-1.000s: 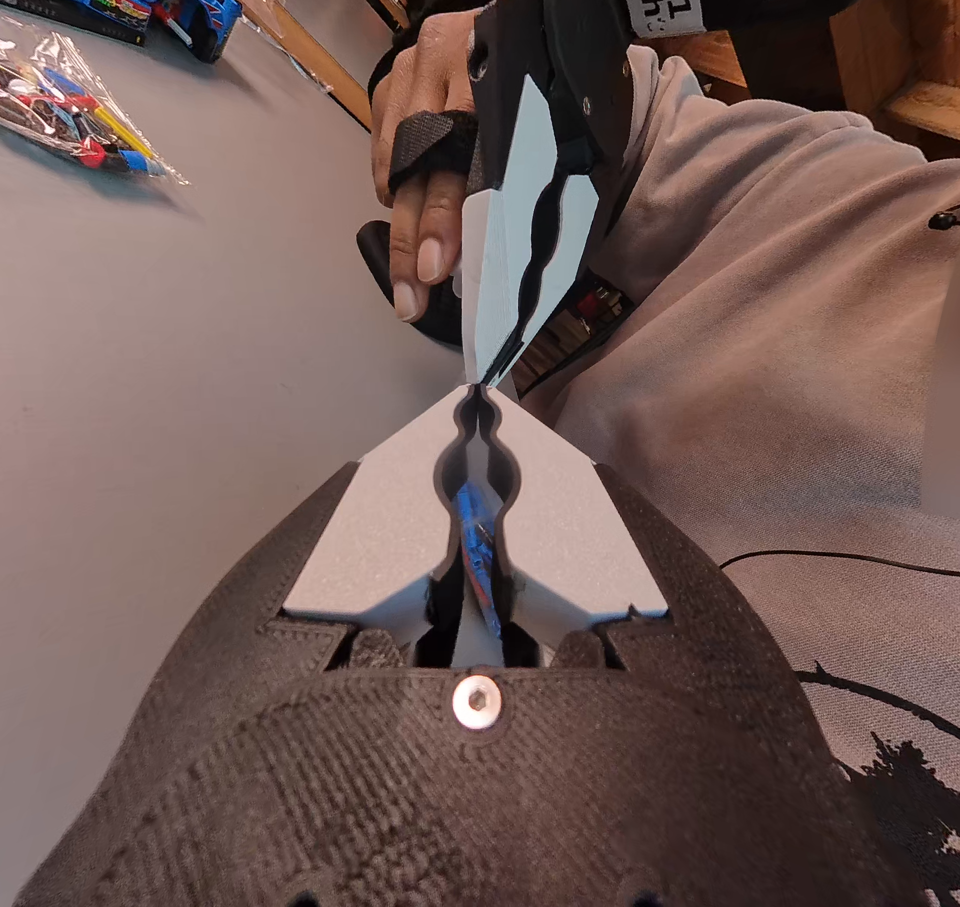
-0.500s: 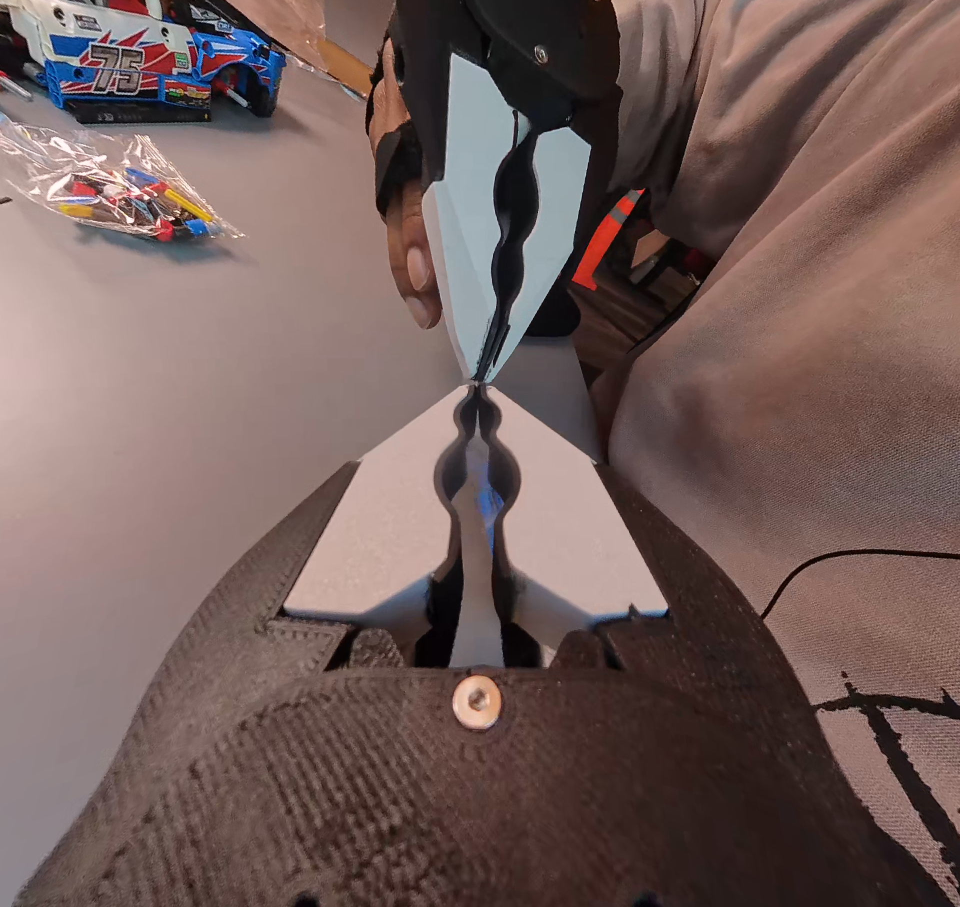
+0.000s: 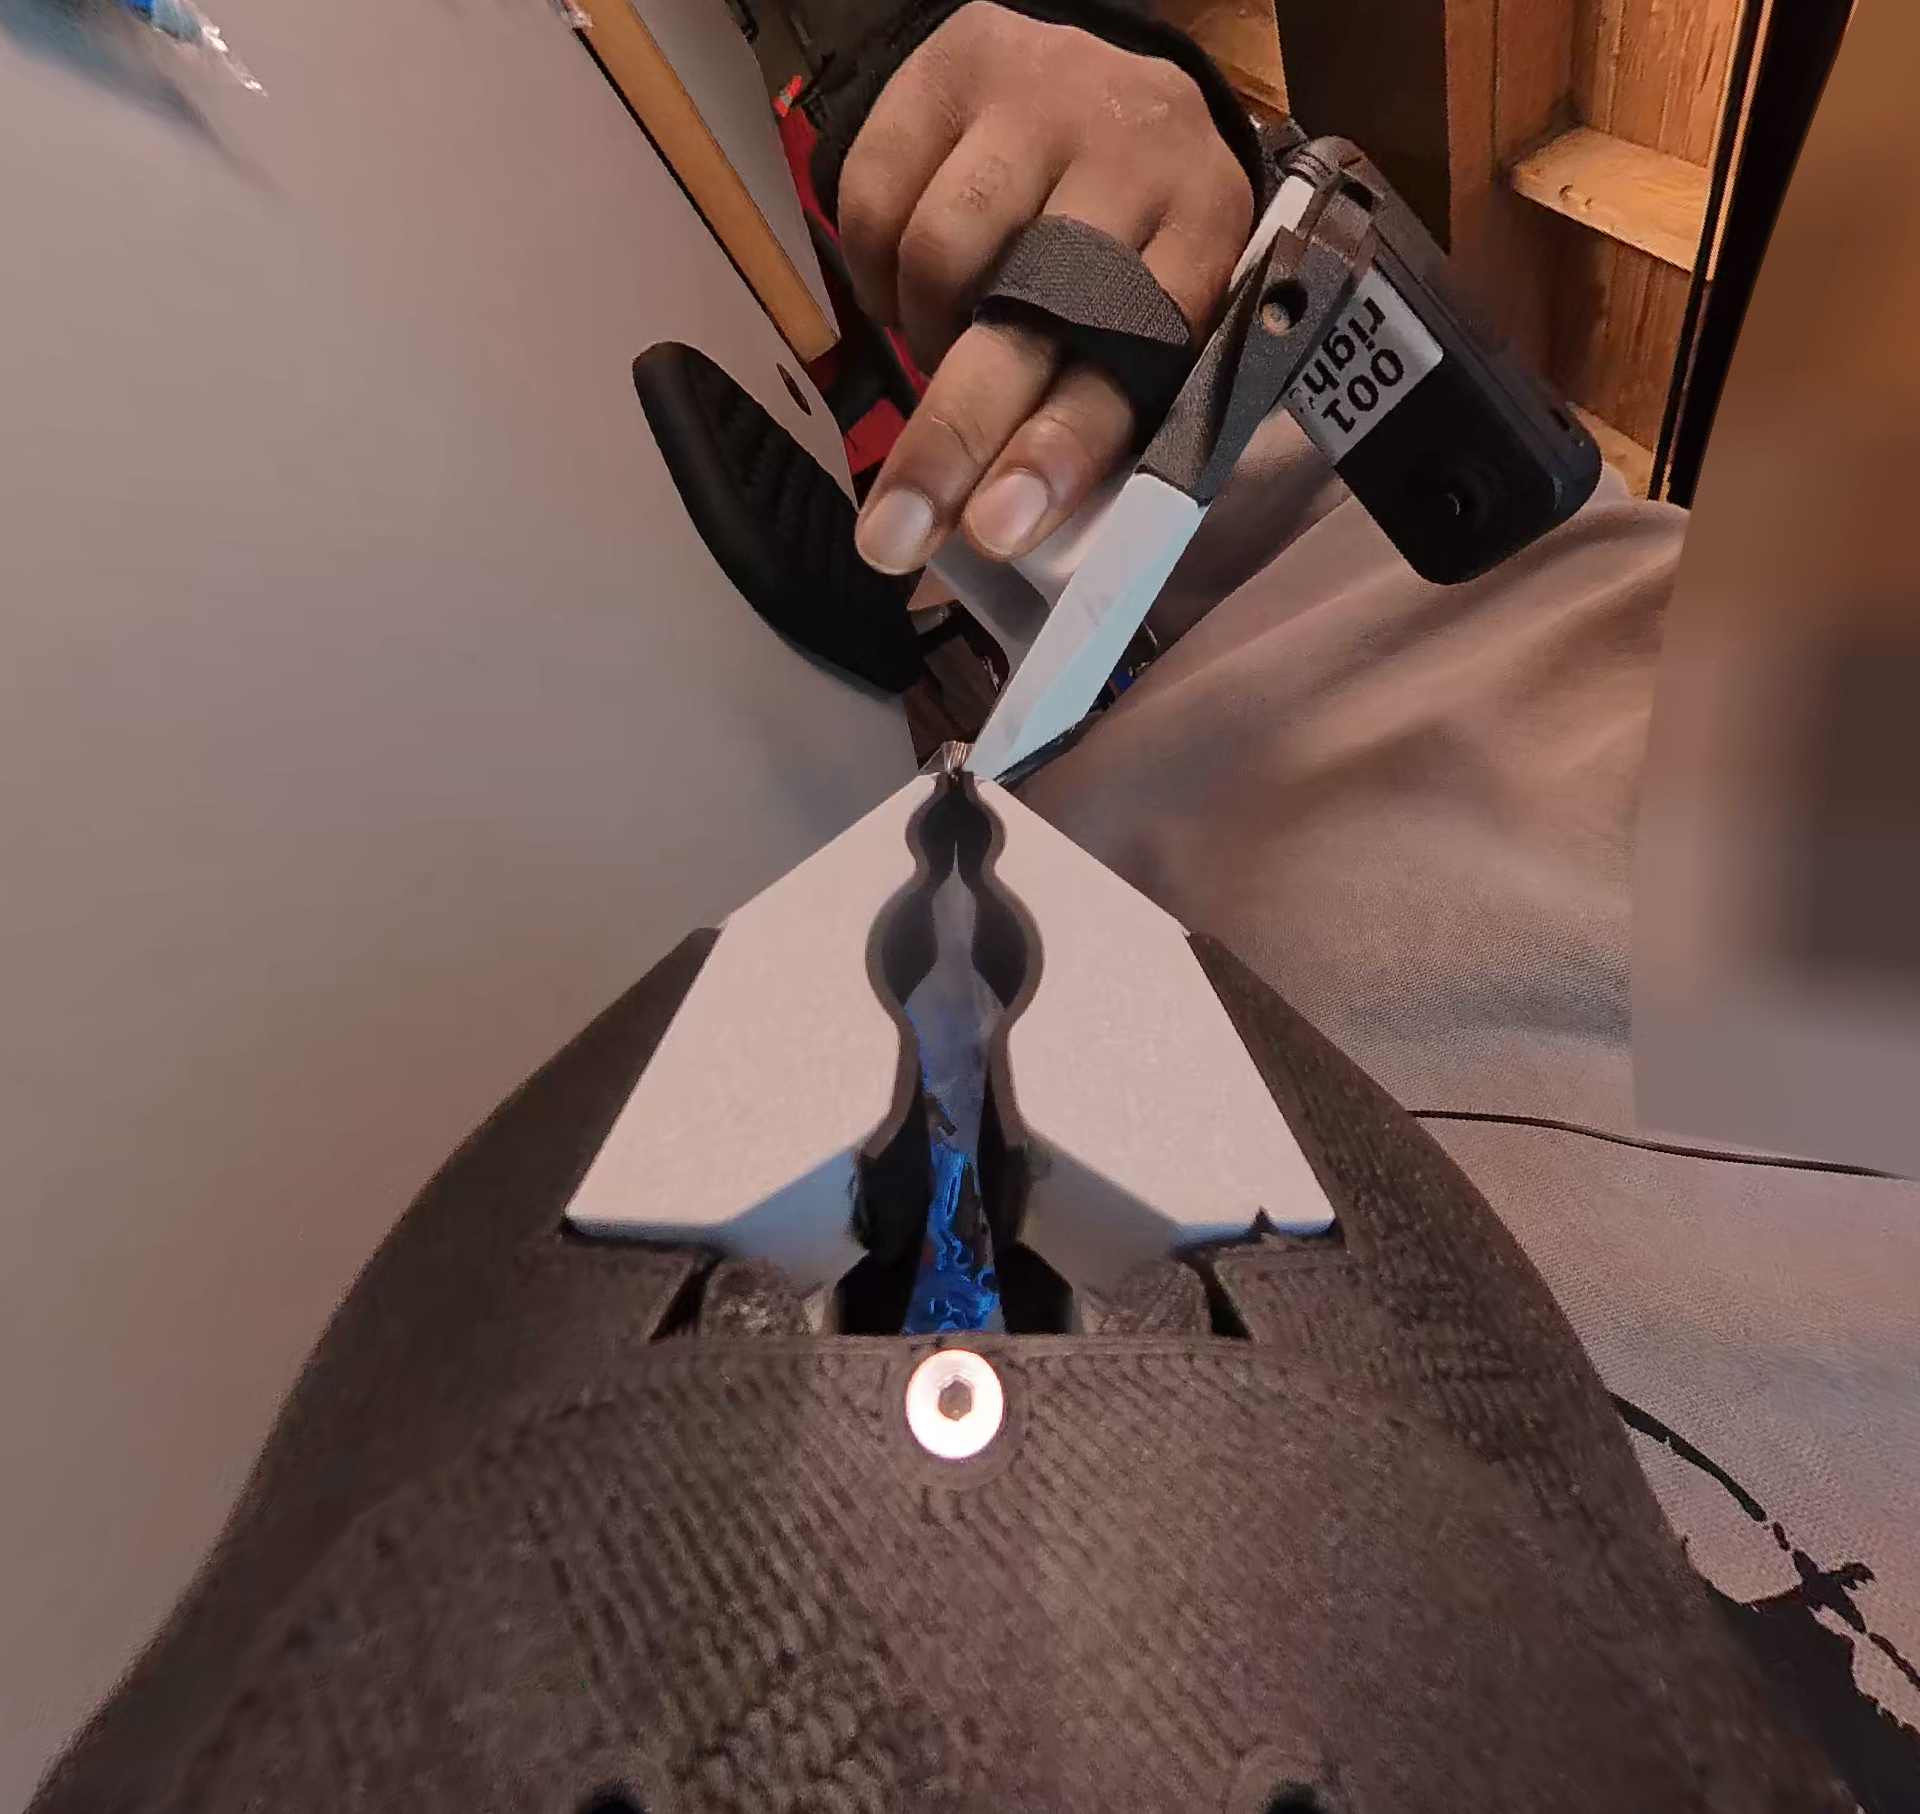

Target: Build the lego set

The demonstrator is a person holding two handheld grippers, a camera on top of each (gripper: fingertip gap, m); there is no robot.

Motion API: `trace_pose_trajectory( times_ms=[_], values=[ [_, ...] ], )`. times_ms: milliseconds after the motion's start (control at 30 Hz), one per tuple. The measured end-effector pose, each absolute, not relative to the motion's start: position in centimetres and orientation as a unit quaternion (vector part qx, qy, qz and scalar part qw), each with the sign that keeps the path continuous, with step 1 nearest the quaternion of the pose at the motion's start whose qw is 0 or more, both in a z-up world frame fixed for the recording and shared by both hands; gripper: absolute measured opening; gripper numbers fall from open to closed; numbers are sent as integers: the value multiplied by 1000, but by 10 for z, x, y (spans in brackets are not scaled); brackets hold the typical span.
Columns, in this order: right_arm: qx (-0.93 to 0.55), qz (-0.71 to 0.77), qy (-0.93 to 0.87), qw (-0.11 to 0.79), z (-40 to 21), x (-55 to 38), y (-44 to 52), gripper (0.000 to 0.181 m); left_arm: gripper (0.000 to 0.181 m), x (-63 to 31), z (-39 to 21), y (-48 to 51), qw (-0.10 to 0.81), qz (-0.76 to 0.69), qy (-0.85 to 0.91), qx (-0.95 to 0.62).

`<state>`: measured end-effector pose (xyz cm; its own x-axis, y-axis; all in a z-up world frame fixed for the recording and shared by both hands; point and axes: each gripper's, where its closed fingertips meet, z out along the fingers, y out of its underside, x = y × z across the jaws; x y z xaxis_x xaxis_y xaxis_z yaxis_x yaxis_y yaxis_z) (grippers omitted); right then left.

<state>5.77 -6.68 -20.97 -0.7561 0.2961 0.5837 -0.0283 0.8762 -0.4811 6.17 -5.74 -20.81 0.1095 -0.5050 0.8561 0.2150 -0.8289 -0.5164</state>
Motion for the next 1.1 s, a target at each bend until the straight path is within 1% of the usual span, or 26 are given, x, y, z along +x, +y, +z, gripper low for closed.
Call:
trace_pose_trajectory(
  times_ms=[100, 167, 200, 267, 333, 433, 467, 533, 567, 733, 833, 967, 1100],
  values=[
    [-59, 220, -910, 347, -211, 60, -67, 0, 0, 62, -209, -55, 270, -658, 98, -696],
    [-31, 259, -924, 279, -225, 86, -94, 0, 0, 28, -203, -30, 321, -656, 18, -683],
    [-12, 247, -923, 295, -231, 90, -98, 0, 0, 17, -203, -28, 337, -640, 16, -690],
    [-73, 259, -902, 337, -216, 75, -75, 0, 0, 42, -211, -54, 320, -617, 98, -712],
    [-146, 277, -890, 332, -201, 65, -55, 0, 0, 52, -208, -54, 318, -626, 100, -705],
    [-242, 355, -849, 307, -185, 57, -45, 0, 0, 56, -205, -50, 331, -607, 122, -712],
    [-271, 385, -835, 285, -183, 57, -45, 3, 0, 56, -204, -50, 332, -608, 121, -711],
    [-322, 426, -811, 239, -185, 57, -44, 21, 0, 56, -203, -51, 336, -607, 125, -709],
    [-340, 438, -803, 219, -189, 57, -44, 24, 0, 57, -203, -52, 340, -604, 130, -710],
    [-374, 474, -777, 177, -198, 53, -51, 15, 0, 58, -200, -52, 351, -597, 139, -708],
    [-380, 493, -766, 162, -198, 50, -54, 1, 0, 58, -199, -52, 358, -589, 144, -710],
    [-409, 518, -741, 122, -195, 48, -54, 0, 0, 56, -195, -51, 379, -573, 153, -711],
    [-451, 548, -699, 88, -189, 47, -51, 0, 5, 55, -189, -50, 425, -511, 188, -723]
  ],
)
